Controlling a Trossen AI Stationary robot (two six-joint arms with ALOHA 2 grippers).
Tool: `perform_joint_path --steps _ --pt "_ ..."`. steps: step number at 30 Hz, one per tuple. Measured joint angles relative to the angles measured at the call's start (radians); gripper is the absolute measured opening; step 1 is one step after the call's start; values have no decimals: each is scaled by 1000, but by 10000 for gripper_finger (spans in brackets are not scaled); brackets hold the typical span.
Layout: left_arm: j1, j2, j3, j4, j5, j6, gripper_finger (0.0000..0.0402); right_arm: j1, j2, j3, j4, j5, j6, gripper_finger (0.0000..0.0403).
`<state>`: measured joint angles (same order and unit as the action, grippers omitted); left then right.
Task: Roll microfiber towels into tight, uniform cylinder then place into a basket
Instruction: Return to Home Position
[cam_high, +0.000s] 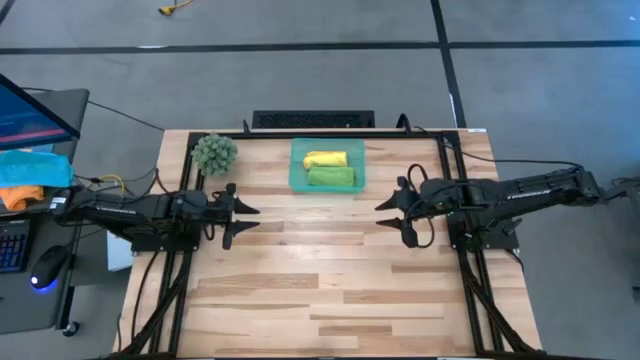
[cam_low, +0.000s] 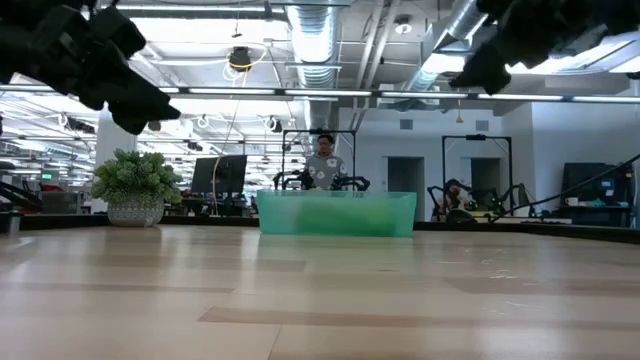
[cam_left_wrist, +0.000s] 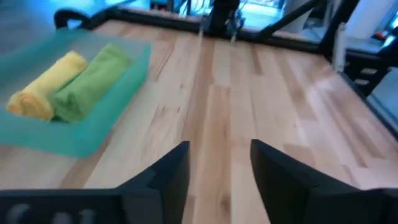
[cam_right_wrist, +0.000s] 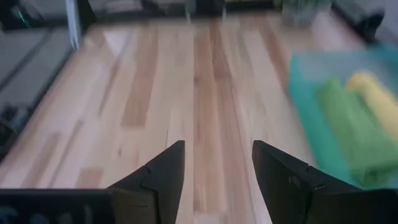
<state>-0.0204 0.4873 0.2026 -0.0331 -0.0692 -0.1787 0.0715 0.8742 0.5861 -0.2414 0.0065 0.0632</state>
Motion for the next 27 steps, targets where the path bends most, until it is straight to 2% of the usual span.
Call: perform_joint_path --steps 4,12,17,21,27 --pt "-22 -117 -43 -4 0 -2 114 -6 -98 -26 14 2 -18 210" --pt "-52 -313 -47 -54 6 17 9 -6 -314 -119 21 2 -18 210" --pt "-62 -416 -50 -63 4 48 5 -6 -447 -186 22 2 14 210" --pt "-64 -487 -97 -53 3 54 1 -6 -529 -245 25 2 34 210" --pt "-61 -478 -183 82 -2 96 0 -6 -630 -356 114 2 34 210"
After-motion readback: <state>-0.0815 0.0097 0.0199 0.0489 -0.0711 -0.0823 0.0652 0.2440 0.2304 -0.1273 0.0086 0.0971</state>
